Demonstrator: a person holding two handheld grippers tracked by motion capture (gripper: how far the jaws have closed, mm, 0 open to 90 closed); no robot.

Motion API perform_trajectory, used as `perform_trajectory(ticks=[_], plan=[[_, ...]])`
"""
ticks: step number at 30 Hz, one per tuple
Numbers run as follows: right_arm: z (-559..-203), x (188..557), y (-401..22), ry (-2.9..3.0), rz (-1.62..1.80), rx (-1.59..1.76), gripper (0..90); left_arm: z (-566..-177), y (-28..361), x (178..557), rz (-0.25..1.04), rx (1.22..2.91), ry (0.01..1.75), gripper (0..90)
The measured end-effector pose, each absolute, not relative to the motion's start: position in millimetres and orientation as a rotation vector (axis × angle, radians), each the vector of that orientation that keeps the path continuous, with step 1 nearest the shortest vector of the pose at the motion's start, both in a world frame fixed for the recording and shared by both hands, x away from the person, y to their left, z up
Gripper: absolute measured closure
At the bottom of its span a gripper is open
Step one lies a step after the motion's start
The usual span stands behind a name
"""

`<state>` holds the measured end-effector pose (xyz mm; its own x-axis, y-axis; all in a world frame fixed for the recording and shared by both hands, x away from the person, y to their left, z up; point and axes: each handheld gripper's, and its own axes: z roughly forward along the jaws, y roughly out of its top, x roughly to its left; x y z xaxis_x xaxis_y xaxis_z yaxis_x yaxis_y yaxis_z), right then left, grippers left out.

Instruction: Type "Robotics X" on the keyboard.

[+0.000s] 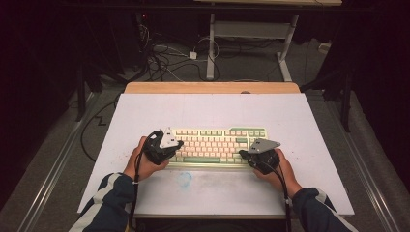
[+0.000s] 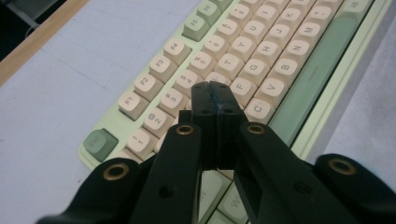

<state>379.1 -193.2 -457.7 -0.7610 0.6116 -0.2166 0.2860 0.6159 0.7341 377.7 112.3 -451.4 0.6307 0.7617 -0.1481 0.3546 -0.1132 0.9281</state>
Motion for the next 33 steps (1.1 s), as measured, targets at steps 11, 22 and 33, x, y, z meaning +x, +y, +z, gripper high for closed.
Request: perform_trajectory(ticks=[11,22,33], plan=[[-457.5,378.8,-192.6,2.393,0.968,0.707,90.0,-451.6,91.7,385.0,0.421,1.759,0.883,86.7],[-457.6,378.7,-192.5,2.392,0.964,0.702,90.0,-455.5,70.6,400.3,0.421,1.790,0.902,86.3],[-457.8,378.5,-192.7,2.392,0.966,0.697,90.0,-461.5,65.2,407.7,0.432,1.804,0.934,85.6]])
